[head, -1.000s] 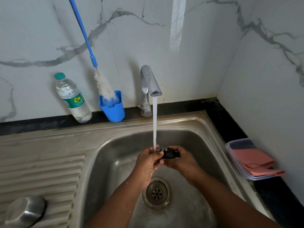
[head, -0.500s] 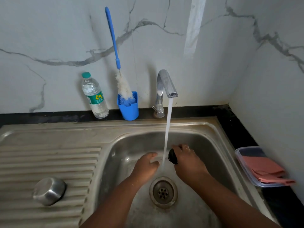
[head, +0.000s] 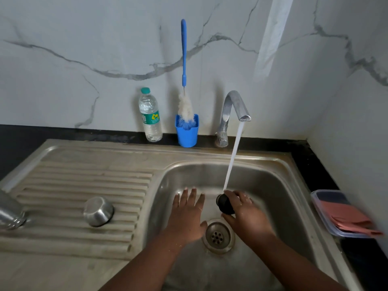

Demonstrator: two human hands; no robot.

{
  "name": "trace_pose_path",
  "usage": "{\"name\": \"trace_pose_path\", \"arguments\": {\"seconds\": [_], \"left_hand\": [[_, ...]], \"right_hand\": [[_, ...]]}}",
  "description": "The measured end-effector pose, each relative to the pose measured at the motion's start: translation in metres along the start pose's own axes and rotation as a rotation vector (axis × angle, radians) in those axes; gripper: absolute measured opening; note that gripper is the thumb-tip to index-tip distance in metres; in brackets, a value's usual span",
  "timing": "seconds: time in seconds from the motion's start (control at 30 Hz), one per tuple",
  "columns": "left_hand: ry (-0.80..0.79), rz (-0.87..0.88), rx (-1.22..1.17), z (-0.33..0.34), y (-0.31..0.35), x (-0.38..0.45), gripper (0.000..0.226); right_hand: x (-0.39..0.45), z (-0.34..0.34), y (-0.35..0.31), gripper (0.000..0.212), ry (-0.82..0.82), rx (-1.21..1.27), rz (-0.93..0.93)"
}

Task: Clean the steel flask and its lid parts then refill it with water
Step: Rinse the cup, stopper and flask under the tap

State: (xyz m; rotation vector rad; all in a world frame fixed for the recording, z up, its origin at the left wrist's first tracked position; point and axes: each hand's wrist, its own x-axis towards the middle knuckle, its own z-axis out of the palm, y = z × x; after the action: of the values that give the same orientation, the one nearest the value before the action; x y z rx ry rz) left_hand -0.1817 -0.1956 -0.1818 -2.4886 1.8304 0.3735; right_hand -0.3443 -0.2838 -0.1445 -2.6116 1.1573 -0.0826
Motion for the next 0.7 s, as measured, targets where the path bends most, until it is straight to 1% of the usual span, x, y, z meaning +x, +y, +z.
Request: {"name": "trace_pose_path", "arguments": {"seconds": [0.1,0.23,0.3,0.33,0.4,0.43,0.53,0.6,0.7], "left_hand": [[0.038,0.035,-0.001,-0.003,-0.003,-0.014,0.085],[0.081,0.025,-0.015,-0.011,-0.018,-0.031,0.088],[0.099,0.006,-0.030,-0.016,-0.029,-0.040,0.087],[0.116,0.001,-0.042,-0.020,-0.035,-0.044,0.086],[0.183,0.002,-0.080,-0.028,-0.049,-0.055,0.083],[0.230,0.002,-0.099,-0.031,-0.057,-0.060,0.081],[0.415,-0.029,-0.143,-0.044,-0.085,-0.078,0.081],[0.504,-0.089,-0.176,-0.052,-0.108,-0.091,0.083],[0.621,-0.190,-0.161,-0.064,-0.150,-0.120,0.072]], "right_hand": [[-0.003,-0.001,-0.007,0.058,-0.070,-0.082,0.022],[-0.001,-0.007,-0.025,0.062,-0.086,-0.138,0.041],[0.000,-0.014,-0.045,0.064,-0.039,-0.105,0.055],[0.002,-0.018,-0.058,0.068,0.007,-0.038,0.055],[0.006,-0.028,-0.091,0.076,0.073,0.169,0.039],[0.009,-0.033,-0.109,0.076,0.101,0.275,0.021],[0.021,-0.048,-0.165,0.063,0.150,0.484,-0.037],[0.030,-0.054,-0.202,0.060,0.140,0.580,-0.067],[0.044,-0.047,-0.249,0.061,0.037,0.761,-0.110]]}}
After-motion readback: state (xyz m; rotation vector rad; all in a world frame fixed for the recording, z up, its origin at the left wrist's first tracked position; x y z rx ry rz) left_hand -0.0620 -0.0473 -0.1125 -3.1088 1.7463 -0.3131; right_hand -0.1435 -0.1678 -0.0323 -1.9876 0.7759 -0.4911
